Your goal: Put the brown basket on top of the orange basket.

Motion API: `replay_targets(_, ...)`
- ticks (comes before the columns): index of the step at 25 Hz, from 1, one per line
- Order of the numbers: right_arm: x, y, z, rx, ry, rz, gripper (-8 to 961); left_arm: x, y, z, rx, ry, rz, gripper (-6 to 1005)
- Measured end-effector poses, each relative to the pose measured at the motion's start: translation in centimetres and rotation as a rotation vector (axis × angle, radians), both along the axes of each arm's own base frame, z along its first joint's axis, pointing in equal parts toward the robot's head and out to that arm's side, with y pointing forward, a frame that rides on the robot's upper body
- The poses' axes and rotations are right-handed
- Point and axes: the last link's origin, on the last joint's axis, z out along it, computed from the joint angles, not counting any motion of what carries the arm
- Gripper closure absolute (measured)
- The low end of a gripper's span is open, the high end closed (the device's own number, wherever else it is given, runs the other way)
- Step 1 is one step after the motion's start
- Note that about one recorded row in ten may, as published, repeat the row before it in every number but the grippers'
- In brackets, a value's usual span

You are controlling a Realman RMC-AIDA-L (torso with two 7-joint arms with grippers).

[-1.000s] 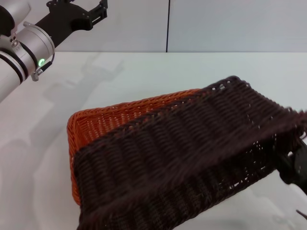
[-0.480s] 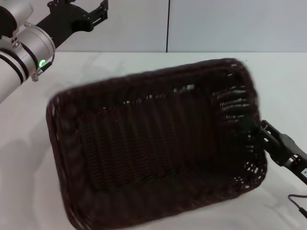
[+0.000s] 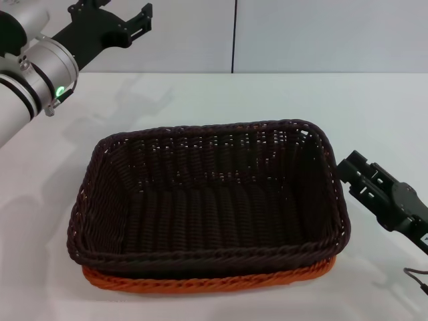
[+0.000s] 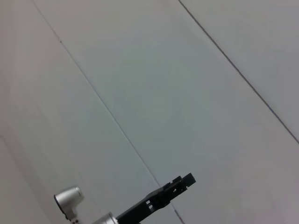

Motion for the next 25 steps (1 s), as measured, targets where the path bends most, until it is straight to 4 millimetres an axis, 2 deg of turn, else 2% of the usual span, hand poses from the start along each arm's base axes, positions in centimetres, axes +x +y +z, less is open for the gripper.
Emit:
replay_targets(6,0.3,0.8,1.0,0.157,-0.081,0.013,346,-0.8,-0.5,0.5,0.016,-0.026,0.003,140)
replay_targets(9,0.6,1.6,2.8,0.258,-0.104,0.014,345,-1.0,-0.8,1.3,0.043,-0.065,-0.007,140)
replay_targets(13,0.9,3.4,6.1,0.406,-0.149,0.019,346,-1.5,-1.2,2.1,0.076,-0.113,-0.01,140)
replay_targets(19,0.9,8.3,11.2,0.677,-0.253,-0.074,346,-1.9,-1.4,2.4,0.095,-0.144,-0.002,140)
replay_targets(20,0.9,9.2,11.6,0.707,-0.288,-0.097,346,-3.3,-2.4,3.0,0.141,-0.248,0.026,140)
replay_targets(21,0.8,10.2,12.0,0.735,-0.322,-0.119,346,-3.3,-2.4,3.0,0.141,-0.248,0.026,140)
replay_targets(22,0.4,12.2,12.3,0.797,-0.41,-0.156,346,-3.3,-2.4,3.0,0.141,-0.248,0.026,140)
replay_targets(23,0.4,12.2,12.3,0.797,-0.41,-0.156,346,-4.0,-3.8,3.0,0.175,-0.298,-0.004,140)
replay_targets(25,-0.1,13.7,12.6,0.852,-0.48,-0.181,346,-4.1,-4.4,3.0,0.182,-0.315,-0.024,140)
